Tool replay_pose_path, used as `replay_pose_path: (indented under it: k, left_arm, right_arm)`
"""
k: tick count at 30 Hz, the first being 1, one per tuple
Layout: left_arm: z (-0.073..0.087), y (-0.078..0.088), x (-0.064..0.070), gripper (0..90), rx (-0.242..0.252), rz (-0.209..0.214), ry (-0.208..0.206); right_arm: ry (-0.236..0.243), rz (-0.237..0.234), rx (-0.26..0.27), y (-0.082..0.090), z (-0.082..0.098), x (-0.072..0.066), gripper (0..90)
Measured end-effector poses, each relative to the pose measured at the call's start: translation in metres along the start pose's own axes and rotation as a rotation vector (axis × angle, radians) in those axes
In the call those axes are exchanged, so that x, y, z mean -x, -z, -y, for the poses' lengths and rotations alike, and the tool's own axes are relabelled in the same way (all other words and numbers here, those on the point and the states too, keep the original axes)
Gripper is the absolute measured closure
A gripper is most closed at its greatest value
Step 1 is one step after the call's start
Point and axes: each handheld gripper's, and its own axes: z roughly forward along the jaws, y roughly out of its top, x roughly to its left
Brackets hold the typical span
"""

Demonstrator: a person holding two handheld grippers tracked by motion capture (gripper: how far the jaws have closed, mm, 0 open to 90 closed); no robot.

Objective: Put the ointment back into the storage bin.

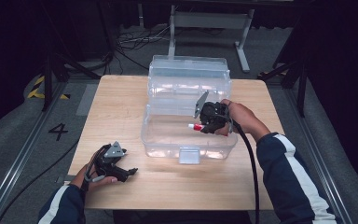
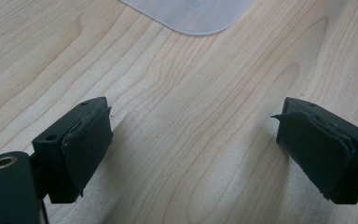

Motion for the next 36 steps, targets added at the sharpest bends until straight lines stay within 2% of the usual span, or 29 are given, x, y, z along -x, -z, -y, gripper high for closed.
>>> replay_pose_path:
  k: [7, 12, 25, 36]
  left_arm:
    - [0.000, 0.000, 0.000, 10.6, 0.000, 0.000, -0.001]
    - [0.000, 0.000, 0.000, 10.6, 0.000, -0.001, -0.001]
    - [0.000, 0.000, 0.000, 10.6, 0.000, 0.000, 0.000]
    - [0.000, 0.000, 0.000, 10.6, 0.000, 0.000, 0.000]
  right_arm:
    - [-0.002, -0.016, -0.024, -0.010, 0.002, 0.002, 71.1]
    - [-0.003, -0.025, -0.059, -0.020, 0.005, 0.003, 71.1]
    - [-0.020, -0.043, -0.084, -0.036, 0.014, 0.003, 71.1]
    - [-0.033, -0.075, -0.110, -0.050, 0.022, 0.003, 70.9]
